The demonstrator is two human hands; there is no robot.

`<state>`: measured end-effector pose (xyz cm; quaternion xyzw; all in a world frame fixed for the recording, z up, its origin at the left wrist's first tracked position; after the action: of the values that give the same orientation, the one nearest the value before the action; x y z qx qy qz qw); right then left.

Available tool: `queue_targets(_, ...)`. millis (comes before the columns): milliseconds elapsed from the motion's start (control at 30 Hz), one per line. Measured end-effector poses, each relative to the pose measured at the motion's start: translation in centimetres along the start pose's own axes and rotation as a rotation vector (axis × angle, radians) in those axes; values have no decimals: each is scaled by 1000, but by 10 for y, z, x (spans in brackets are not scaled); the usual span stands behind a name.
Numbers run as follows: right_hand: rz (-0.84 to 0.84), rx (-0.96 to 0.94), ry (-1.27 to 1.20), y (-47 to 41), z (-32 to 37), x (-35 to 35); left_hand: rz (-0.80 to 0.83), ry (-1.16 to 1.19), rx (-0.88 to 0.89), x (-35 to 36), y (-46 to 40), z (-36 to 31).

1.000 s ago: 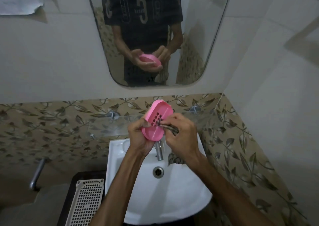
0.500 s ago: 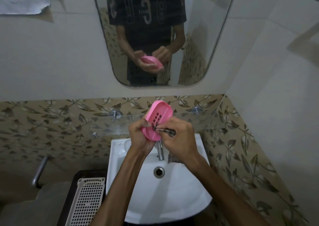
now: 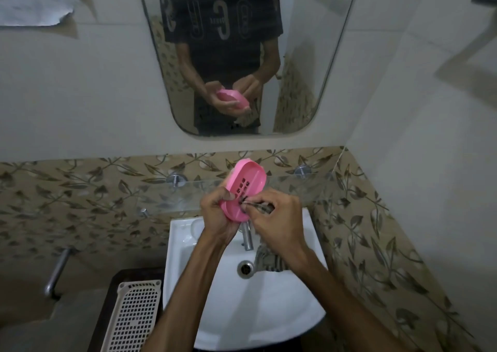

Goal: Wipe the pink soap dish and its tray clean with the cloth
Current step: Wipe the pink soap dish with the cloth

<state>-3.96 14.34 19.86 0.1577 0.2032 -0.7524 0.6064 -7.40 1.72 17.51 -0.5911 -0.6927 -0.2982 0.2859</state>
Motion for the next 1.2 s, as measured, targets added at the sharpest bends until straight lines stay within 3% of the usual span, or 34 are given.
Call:
queue_targets(100,89,64,-100,12,0,9,27,-26,-4,0,0,0)
queue_targets(233,-51,85,-120,10,-3,7,31,0,5,1,0,2)
queue_targets(333,26,88,-186,22,7,21,39,25,-28,-2,3,2)
queue_targets(500,-173,-3,-109,9,7,14,-57,82,-12,-7,1,4)
queue_targets(633,-7,-124,-44,17,13,25,-20,73,-34,-10,5,1)
queue_targets(767,-65,-103,10,11,10,19,-18,95,-63,-9,4,-1)
queue_targets(900,89,-202,156,12,16,12,16,82,-78,-11,10,-2)
queue_targets(1067,64,-110,227,9,15,4,34,51,-48,-11,8,-1)
queue_targets(1200,190,230,-256,24,9,22,45,-22,-26,-13,10,0)
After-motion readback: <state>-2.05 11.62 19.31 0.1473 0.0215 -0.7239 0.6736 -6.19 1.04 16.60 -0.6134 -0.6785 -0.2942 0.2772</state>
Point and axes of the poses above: each hand's wrist, its own y-axis away from the middle knuckle, its own x-axis out of the palm, z = x × y, the point moved 3 cm from there along -y, towards the middle knuckle, and after that the axes turned 15 degrees about x, right-handed, at the moved point
